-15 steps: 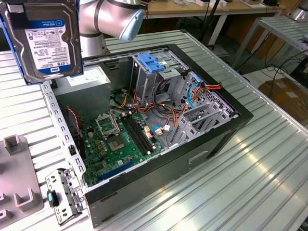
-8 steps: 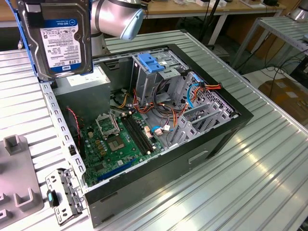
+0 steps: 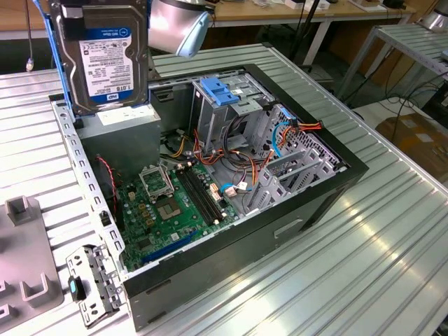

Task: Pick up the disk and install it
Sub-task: 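Pick up the disk, then insert the disk into the insertion slot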

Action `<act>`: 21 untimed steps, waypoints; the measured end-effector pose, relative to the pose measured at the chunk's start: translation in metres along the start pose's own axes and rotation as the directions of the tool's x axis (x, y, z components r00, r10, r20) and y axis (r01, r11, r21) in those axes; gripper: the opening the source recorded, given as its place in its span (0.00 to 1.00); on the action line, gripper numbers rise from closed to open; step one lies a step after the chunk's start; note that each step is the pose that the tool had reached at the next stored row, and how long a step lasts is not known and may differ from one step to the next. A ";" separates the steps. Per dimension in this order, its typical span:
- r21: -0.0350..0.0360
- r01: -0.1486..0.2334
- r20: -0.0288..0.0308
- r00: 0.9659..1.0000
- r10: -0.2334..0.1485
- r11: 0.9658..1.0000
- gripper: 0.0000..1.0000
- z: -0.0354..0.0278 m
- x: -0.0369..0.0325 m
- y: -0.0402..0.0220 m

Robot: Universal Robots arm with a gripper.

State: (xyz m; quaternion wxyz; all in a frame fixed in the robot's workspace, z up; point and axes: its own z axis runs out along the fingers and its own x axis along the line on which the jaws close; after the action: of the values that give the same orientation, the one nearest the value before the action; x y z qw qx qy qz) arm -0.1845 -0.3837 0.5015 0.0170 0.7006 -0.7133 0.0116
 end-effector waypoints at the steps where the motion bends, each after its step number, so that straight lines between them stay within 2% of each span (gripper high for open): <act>1: 0.000 0.000 0.000 1.000 0.000 1.000 0.37 0.0000 0.0000 -0.0032; 5: 0.000 0.000 0.000 1.000 0.000 1.000 0.37 0.0001 -0.0002 -0.0211; 6: 0.000 0.000 0.000 1.000 0.000 1.000 0.37 0.0000 -0.0004 -0.0296; 8: 0.000 0.000 0.000 1.000 0.000 1.000 0.37 0.0000 -0.0005 -0.0380; 10: 0.000 0.000 0.000 1.000 0.000 1.000 0.37 0.0002 -0.0008 -0.0547; 11: 0.000 0.000 0.000 1.000 0.000 1.000 0.37 0.0001 -0.0009 -0.0579; 13: 0.000 0.000 0.000 1.000 0.000 1.000 0.37 0.0001 -0.0010 -0.0622; 21: 0.000 0.000 0.000 1.000 0.000 1.000 0.37 0.0001 -0.0010 -0.0637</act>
State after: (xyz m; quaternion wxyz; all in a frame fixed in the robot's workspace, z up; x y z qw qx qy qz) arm -0.1208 -0.3838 0.5009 0.0170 0.7006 -0.7133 0.0116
